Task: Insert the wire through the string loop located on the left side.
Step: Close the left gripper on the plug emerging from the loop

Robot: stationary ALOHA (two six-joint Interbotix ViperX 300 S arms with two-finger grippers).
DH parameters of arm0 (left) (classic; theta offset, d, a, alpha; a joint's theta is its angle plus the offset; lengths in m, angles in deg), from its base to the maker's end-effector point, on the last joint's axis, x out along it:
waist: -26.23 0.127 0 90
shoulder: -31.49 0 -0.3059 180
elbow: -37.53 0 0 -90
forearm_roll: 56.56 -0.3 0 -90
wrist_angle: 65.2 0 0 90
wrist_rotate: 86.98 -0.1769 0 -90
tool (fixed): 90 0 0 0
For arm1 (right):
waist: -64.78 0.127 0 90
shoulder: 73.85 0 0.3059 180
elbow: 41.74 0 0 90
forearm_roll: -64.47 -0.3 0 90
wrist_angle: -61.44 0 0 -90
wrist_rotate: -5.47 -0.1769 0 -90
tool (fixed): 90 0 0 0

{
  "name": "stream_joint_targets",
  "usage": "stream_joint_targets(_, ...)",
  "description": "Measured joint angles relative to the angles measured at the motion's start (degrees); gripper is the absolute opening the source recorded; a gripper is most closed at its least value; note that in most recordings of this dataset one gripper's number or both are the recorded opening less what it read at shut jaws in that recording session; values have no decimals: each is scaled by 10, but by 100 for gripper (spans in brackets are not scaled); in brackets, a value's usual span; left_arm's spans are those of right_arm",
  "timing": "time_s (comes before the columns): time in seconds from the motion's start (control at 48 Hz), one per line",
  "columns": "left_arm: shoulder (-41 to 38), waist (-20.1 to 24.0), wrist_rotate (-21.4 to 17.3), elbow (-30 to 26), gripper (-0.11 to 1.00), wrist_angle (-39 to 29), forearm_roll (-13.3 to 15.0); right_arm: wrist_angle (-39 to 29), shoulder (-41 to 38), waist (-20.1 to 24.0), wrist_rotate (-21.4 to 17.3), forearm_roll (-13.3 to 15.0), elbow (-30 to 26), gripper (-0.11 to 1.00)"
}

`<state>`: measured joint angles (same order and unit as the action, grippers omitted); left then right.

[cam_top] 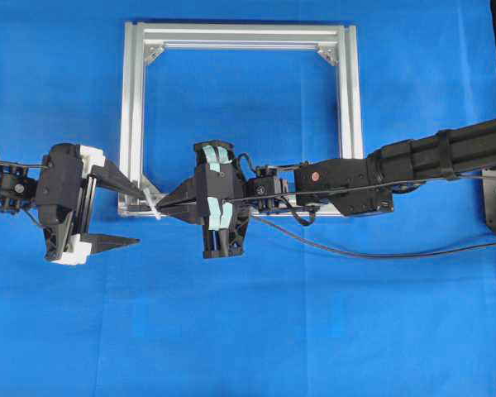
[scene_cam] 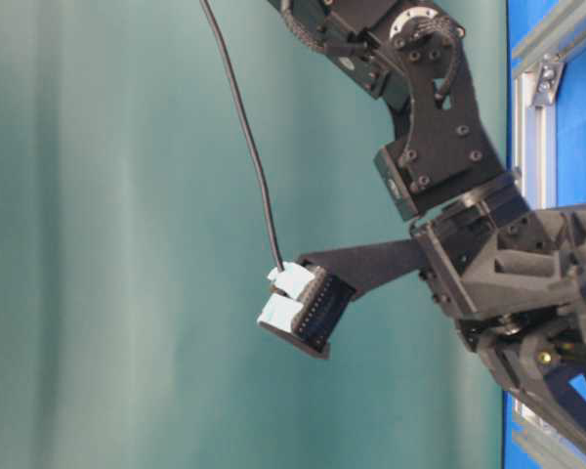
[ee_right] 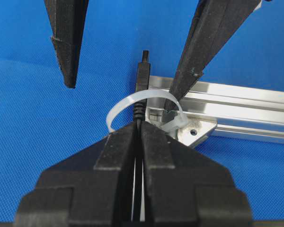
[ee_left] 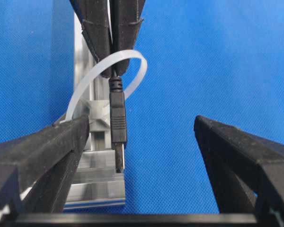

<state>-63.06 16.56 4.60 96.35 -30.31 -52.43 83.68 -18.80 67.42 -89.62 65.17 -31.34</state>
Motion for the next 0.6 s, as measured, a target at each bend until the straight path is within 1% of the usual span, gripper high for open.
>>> stream_joint_targets(0.25, 0, 0, 0, 0, 87, 0, 0, 0, 0, 0, 1, 0, 0, 0)
stream_joint_targets(0.355, 0, 0, -5, 0, 80, 0, -1, 0, 0, 0, 0, 0, 0, 0)
stream_joint_targets(0.417, 0, 0, -9, 0, 70, 1, -1, 0, 1, 0, 0, 0, 0, 0)
stream_joint_targets(0.563, -1, 0, -9, -1, 24, 1, -1, 0, 0, 0, 0, 0, 0, 0)
stream_joint_targets(0.605, 0, 0, -9, -1, 13, 1, 0, 0, 1, 1, 0, 2, 0, 0)
